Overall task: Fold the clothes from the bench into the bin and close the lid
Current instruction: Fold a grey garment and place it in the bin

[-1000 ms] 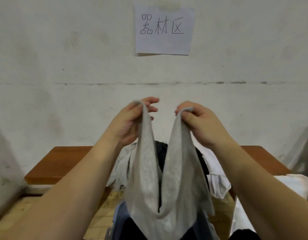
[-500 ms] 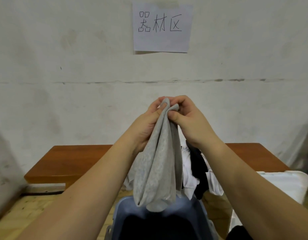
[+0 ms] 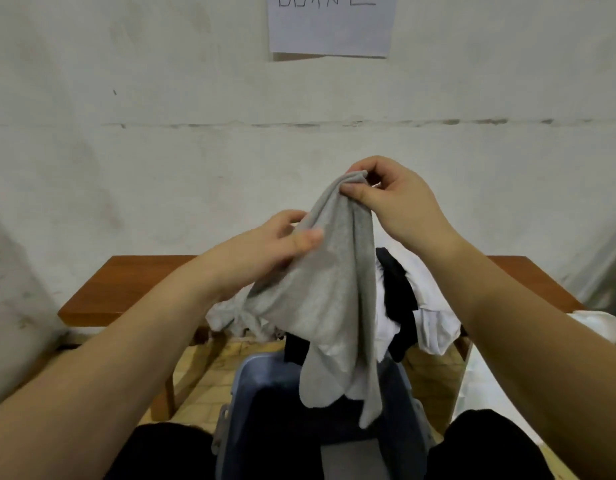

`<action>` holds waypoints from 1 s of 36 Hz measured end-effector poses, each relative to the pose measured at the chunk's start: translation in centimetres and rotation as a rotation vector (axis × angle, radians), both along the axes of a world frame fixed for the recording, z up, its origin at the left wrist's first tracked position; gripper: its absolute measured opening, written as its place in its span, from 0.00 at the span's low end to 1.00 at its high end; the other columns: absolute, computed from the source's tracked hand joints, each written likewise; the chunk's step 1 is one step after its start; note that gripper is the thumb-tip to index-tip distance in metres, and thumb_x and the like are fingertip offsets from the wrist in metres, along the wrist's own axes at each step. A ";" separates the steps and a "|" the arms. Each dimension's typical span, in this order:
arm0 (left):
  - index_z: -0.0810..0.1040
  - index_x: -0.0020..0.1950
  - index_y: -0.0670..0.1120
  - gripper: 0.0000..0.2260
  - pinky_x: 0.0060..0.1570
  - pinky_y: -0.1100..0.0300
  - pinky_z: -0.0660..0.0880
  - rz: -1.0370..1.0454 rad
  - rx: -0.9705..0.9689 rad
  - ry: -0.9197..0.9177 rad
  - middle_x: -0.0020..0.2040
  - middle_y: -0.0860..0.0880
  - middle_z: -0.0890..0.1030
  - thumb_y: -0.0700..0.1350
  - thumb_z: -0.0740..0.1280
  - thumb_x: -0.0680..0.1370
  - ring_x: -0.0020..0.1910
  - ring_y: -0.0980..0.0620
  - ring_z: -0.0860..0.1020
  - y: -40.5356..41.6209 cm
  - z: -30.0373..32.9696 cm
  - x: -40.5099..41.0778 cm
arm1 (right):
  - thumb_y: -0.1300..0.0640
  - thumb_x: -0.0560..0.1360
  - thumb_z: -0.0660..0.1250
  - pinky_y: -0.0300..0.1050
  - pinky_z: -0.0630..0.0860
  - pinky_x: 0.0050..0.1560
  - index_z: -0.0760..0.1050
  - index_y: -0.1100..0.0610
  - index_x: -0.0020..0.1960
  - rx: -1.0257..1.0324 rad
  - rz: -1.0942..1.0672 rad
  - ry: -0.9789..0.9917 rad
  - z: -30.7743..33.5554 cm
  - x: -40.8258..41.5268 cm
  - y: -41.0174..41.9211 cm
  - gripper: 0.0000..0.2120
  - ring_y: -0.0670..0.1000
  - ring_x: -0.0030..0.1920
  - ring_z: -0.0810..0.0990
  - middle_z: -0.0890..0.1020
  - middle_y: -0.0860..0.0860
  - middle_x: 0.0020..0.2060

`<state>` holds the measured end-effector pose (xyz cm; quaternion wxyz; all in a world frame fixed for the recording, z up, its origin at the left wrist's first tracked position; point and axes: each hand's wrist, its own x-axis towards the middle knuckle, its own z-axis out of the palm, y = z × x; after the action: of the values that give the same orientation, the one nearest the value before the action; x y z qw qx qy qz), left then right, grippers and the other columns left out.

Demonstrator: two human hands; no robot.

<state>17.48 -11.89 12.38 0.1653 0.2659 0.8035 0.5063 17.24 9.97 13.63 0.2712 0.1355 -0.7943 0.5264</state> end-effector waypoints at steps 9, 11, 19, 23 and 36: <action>0.78 0.46 0.46 0.08 0.41 0.51 0.73 0.333 -0.383 0.323 0.43 0.44 0.80 0.50 0.69 0.76 0.44 0.44 0.78 -2.8 -2.4 -0.8 | 0.54 0.74 0.73 0.39 0.74 0.46 0.79 0.45 0.42 -0.026 -0.106 -0.035 -1.1 -0.2 2.2 0.05 0.42 0.40 0.76 0.80 0.39 0.38; 0.79 0.46 0.44 0.10 0.43 0.46 0.74 0.375 -0.244 0.261 0.44 0.41 0.80 0.50 0.72 0.75 0.43 0.43 0.78 -3.5 -2.0 -1.9 | 0.55 0.75 0.73 0.37 0.73 0.44 0.79 0.47 0.43 -0.031 -0.104 -0.072 -1.4 0.1 2.8 0.04 0.41 0.40 0.76 0.80 0.43 0.39; 0.72 0.39 0.46 0.10 0.36 0.57 0.63 0.459 0.099 0.105 0.37 0.49 0.73 0.42 0.73 0.74 0.40 0.50 0.69 -3.6 -1.7 -5.7 | 0.54 0.75 0.72 0.29 0.65 0.32 0.80 0.50 0.45 0.029 -0.173 -0.188 -3.2 -0.3 5.1 0.01 0.38 0.28 0.71 0.78 0.43 0.32; 0.73 0.39 0.45 0.10 0.34 0.59 0.66 0.450 0.109 0.198 0.32 0.51 0.75 0.43 0.74 0.74 0.31 0.56 0.71 -3.6 -1.2 -6.5 | 0.55 0.76 0.71 0.30 0.67 0.32 0.79 0.49 0.44 0.000 -0.172 -0.213 -3.4 -0.5 5.6 0.03 0.40 0.28 0.71 0.77 0.39 0.29; 0.73 0.42 0.46 0.07 0.25 0.60 0.64 0.385 0.102 0.161 0.23 0.52 0.74 0.42 0.69 0.79 0.19 0.52 0.71 -3.0 -1.2 -9.9 | 0.57 0.79 0.67 0.38 0.69 0.27 0.73 0.53 0.46 -0.215 -0.063 -0.315 -3.9 -2.9 5.7 0.04 0.46 0.27 0.78 0.80 0.46 0.31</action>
<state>7.54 -14.85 11.22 -0.0128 0.1549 0.8235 0.5456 14.30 15.63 9.69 0.1727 -0.0035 -0.7701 0.6141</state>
